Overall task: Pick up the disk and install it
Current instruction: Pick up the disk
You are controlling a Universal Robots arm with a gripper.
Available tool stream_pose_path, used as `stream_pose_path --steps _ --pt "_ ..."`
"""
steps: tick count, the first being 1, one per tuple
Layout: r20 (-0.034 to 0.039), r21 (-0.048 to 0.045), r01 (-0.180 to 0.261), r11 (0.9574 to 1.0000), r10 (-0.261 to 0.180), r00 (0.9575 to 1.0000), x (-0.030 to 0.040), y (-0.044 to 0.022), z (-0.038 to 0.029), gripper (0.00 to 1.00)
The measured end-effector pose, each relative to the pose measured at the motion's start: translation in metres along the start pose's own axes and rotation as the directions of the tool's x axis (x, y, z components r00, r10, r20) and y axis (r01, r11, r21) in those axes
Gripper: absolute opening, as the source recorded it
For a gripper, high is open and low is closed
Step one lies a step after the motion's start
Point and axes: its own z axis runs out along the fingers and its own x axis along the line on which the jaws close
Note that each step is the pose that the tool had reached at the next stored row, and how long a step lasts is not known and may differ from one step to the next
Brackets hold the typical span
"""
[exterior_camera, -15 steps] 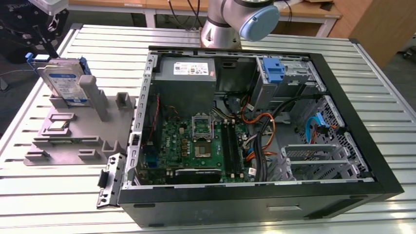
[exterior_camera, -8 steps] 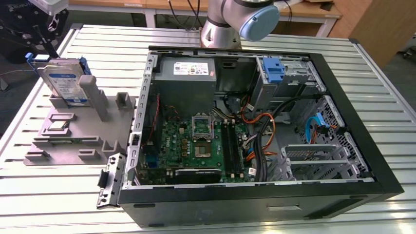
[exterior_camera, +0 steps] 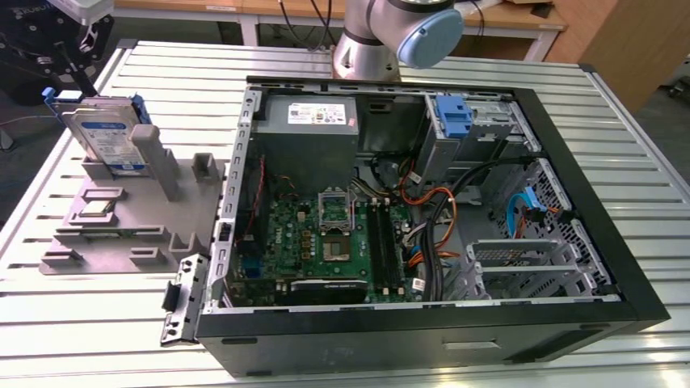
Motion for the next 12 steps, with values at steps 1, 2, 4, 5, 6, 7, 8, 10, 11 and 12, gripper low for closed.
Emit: stream_pose_path --steps 1,2,4,5,6,7,8,10,11,12 --pt "0.0001 0.0 0.0 1.0 0.0 1.0 0.0 0.0 0.0 0.1" --pt "0.0 0.0 0.0 1.0 0.0 1.0 0.0 0.0 0.0 0.1" --pt "0.0 0.0 0.0 1.0 0.0 1.0 0.0 0.0 0.0 0.1" --pt "0.0 0.0 0.0 1.0 0.0 1.0 0.0 0.0 0.0 0.1" --pt "-0.0001 0.0 0.001 1.0 -0.001 1.0 0.0 0.0 0.0 0.1" --pt "-0.0001 0.0 0.003 1.0 -0.003 1.0 0.0 0.0 0.0001 0.1" --pt "-0.0004 -0.0002 0.009 1.0 -0.009 1.0 0.0 0.0 0.0001 0.1" --pt "-0.0015 -0.0008 0.033 0.9995 -0.033 0.9995 0.0 0.0 0.0002 0.1" --pt "-0.0023 -0.0013 0.049 0.9988 -0.049 0.9988 0.0 0.0 0.0002 0.1" --pt "-0.0031 -0.0018 0.067 0.9978 -0.067 0.9977 0.0 0.0 0.0003 0.1"
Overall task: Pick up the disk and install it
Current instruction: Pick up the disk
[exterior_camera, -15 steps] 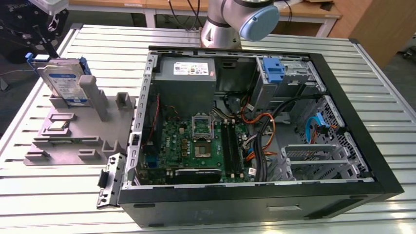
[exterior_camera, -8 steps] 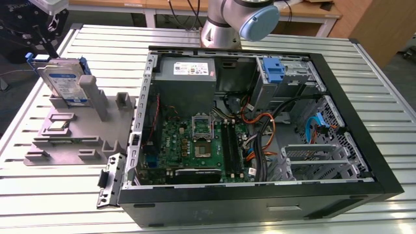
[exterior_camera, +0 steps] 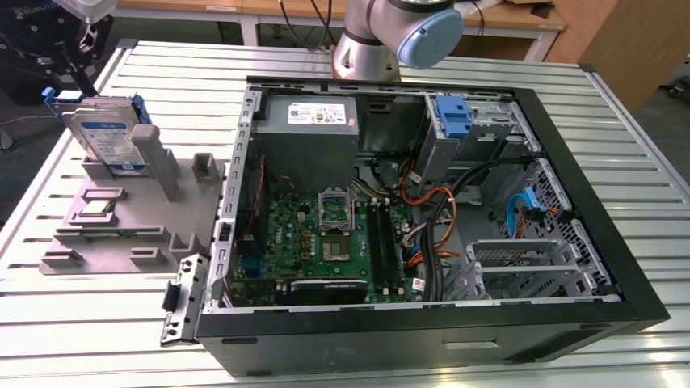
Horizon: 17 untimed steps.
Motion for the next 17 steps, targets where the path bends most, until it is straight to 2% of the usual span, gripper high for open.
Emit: stream_pose_path --steps 3,5,9,13,17 --pt "-0.0026 -0.0015 0.054 0.9986 -0.054 0.9986 0.0 0.0 0.0002 0.1" --pt "-0.0043 -0.0026 0.09 0.9959 -0.09 0.9959 0.0 0.0 0.0003 0.1" --pt "-0.0076 -0.005 0.163 0.9867 -0.163 0.9867 0.0 0.0 0.0005 0.1" --pt "-0.0107 -0.0075 0.233 0.9723 -0.233 0.9723 0.0 0.0 0.0007 0.1" --pt "-0.0136 -0.0104 0.304 0.9528 -0.304 0.9527 0.0 -0.0001 0.001 0.1"
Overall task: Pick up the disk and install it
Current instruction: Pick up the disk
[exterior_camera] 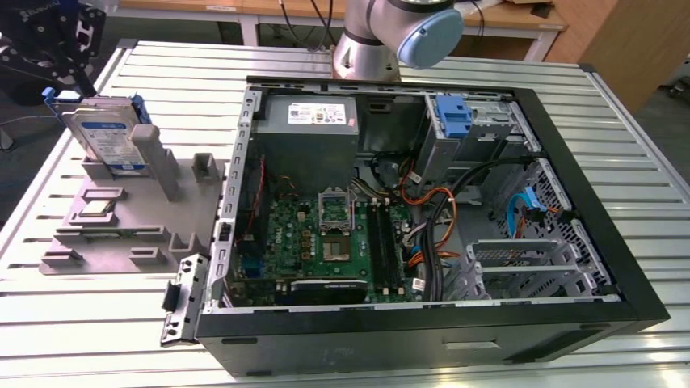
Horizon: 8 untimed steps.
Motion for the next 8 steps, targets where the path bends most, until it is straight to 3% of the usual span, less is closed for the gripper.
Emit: stream_pose_path --steps 4,8 --pt "-0.0035 -0.0021 0.074 0.9973 -0.074 0.9973 0.0 0.0 0.0003 0.1" --pt "-0.0068 -0.0044 0.145 0.9894 -0.145 0.9894 0.0 0.0 0.0007 0.1"
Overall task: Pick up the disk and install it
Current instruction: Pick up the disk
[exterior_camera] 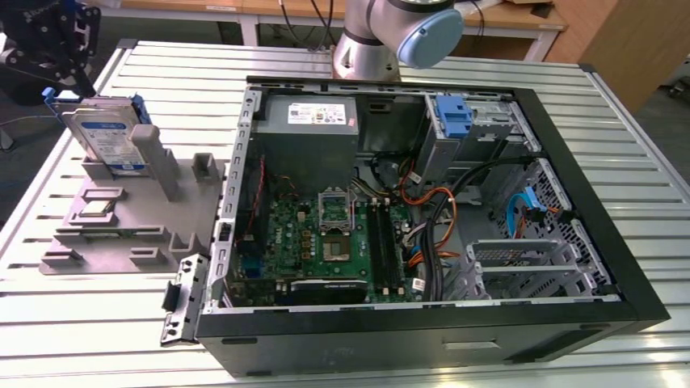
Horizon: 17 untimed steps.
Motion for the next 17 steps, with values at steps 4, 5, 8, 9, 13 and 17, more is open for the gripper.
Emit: stream_pose_path --steps 4,5,8,9,13,17 --pt "-0.0035 -0.0021 0.073 0.9973 -0.073 0.9973 0.0 0.0 0.0005 0.1" --pt "-0.0043 -0.0026 0.091 0.9958 -0.091 0.9958 0.0 0.0 0.0007 0.1" --pt "-0.0068 -0.0044 0.145 0.9895 -0.145 0.9894 0.0 0.0 0.0011 0.1" --pt "-0.0076 -0.0049 0.162 0.9867 -0.162 0.9867 0.0 -0.0001 0.0012 0.1" --pt "-0.0098 -0.0068 0.209 0.9778 -0.209 0.9778 0.0001 0.0 0.0014 0.1" --pt "-0.0096 -0.0066 0.21 0.9778 -0.21 0.9777 -0.0002 -0.0003 0.0018 0.1"
